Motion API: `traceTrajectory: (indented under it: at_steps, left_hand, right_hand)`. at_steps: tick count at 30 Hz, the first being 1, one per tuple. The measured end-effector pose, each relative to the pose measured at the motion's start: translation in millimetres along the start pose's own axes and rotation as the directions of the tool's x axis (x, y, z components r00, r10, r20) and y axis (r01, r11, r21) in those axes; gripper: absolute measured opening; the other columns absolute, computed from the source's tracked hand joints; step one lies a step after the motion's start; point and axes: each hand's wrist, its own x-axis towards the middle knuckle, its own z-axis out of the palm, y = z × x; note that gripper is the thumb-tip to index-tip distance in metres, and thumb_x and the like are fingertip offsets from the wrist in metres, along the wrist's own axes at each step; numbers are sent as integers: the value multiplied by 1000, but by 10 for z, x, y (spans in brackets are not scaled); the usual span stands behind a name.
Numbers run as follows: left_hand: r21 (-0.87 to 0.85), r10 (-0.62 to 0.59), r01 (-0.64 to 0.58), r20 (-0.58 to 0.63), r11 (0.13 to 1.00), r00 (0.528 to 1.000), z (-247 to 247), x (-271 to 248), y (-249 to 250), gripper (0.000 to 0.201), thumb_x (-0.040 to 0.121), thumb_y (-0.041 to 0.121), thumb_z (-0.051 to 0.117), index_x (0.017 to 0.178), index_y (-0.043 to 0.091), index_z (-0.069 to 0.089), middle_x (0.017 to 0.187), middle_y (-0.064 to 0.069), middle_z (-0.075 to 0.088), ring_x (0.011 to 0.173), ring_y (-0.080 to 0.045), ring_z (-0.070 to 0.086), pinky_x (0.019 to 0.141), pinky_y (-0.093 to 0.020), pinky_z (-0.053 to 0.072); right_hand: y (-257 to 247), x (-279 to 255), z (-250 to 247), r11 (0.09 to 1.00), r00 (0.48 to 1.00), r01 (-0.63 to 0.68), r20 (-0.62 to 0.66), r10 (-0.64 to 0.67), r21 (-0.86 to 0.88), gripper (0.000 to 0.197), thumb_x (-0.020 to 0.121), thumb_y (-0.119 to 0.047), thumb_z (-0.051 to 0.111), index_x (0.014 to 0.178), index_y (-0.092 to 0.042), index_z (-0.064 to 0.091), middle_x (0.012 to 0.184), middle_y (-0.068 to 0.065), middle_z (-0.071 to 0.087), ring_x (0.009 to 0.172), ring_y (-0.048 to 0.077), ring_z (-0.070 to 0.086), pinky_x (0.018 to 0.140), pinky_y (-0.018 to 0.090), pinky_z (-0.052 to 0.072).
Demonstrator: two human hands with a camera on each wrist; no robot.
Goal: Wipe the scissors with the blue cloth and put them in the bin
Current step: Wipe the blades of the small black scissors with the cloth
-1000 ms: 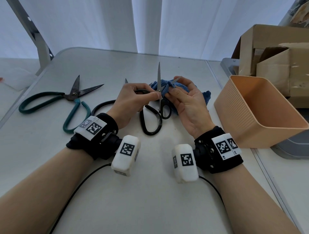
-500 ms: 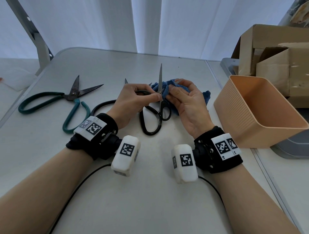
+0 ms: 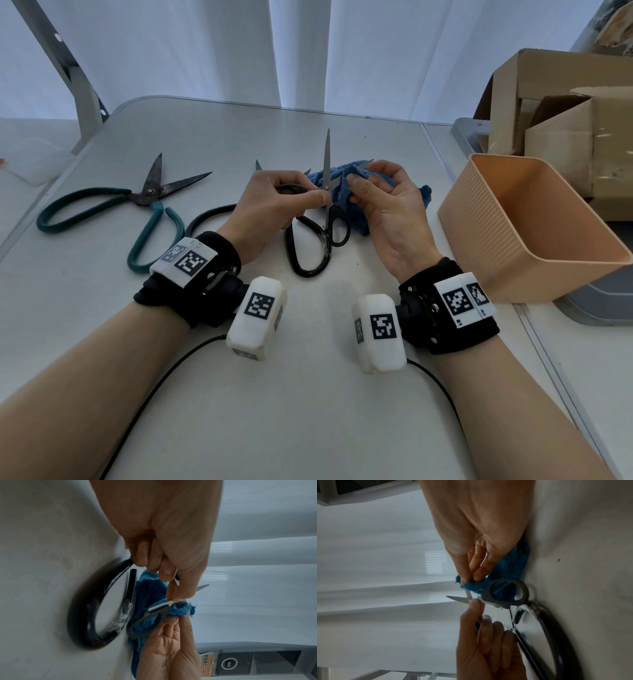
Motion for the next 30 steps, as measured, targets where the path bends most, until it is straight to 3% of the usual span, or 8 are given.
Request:
traceTrajectory:
  at_steps: [6, 12, 16, 19, 23, 28, 30]
  left_hand:
    - [9, -3, 3, -9, 1000, 1000, 8, 3, -8, 17, 85, 13, 76, 73, 9, 65, 55, 5, 41, 47, -6, 32, 45, -17, 26]
    - [21, -5, 5, -12, 1000, 1000, 18, 2, 0, 18, 85, 11, 76, 71, 10, 64, 50, 11, 41, 44, -5, 32, 45, -17, 25]
    - [36, -3, 3, -9, 999, 1000, 24, -5, 11, 18, 85, 11, 76, 72, 9, 64, 48, 12, 41, 43, -4, 33, 44, -16, 25]
    - [28, -6, 7, -13, 1000, 1000, 24, -6, 13, 17, 85, 11, 76, 72, 9, 64, 49, 12, 42, 44, -3, 34, 45, -16, 26]
    - [19, -11, 11, -22, 1000, 1000, 24, -4, 9, 19, 85, 11, 76, 70, 11, 64, 49, 11, 42, 44, -4, 34, 45, -16, 26]
    - [11, -14, 14, -27, 1000, 1000, 23, 0, 3, 19, 84, 11, 76, 70, 10, 64, 50, 10, 41, 44, -5, 33, 44, -16, 25]
    - [19, -9, 10, -17, 1000, 1000, 23, 2, 3, 18, 85, 11, 76, 71, 9, 64, 49, 10, 42, 44, -5, 33, 44, -16, 25]
  right_hand:
    - [-33, -20, 5, 998, 999, -28, 35, 26, 64, 32, 89, 7, 62, 115, -8, 51, 88, 7, 73, 83, 20, 72, 73, 23, 57]
    - [-35, -16, 16, 1000, 998, -19, 59, 18, 13, 28, 91, 9, 59, 112, -9, 50, 82, 5, 73, 79, 19, 72, 72, 22, 56]
    - [-10, -8, 11, 999, 1000, -3, 22, 3, -37, 29, 89, 8, 63, 108, -11, 50, 79, 6, 65, 76, 19, 64, 67, 20, 53]
    - [3, -4, -3, 999, 1000, 14, 2, -14, -31, 33, 88, 7, 65, 110, -11, 50, 69, -1, 63, 72, 16, 62, 68, 20, 52]
    - [-20, -15, 8, 999, 999, 22, 32, -21, -31, 32, 89, 8, 62, 114, -9, 51, 82, 4, 72, 81, 18, 70, 75, 22, 54]
    - [-43, -19, 19, 997, 997, 25, 69, -20, -71, 32, 91, 10, 58, 115, -9, 48, 81, 1, 73, 81, 17, 70, 75, 22, 55]
    - [-39, -20, 26, 995, 998, 26, 66, -20, -101, 31, 92, 10, 57, 115, -10, 48, 81, 7, 68, 79, 17, 69, 74, 22, 55]
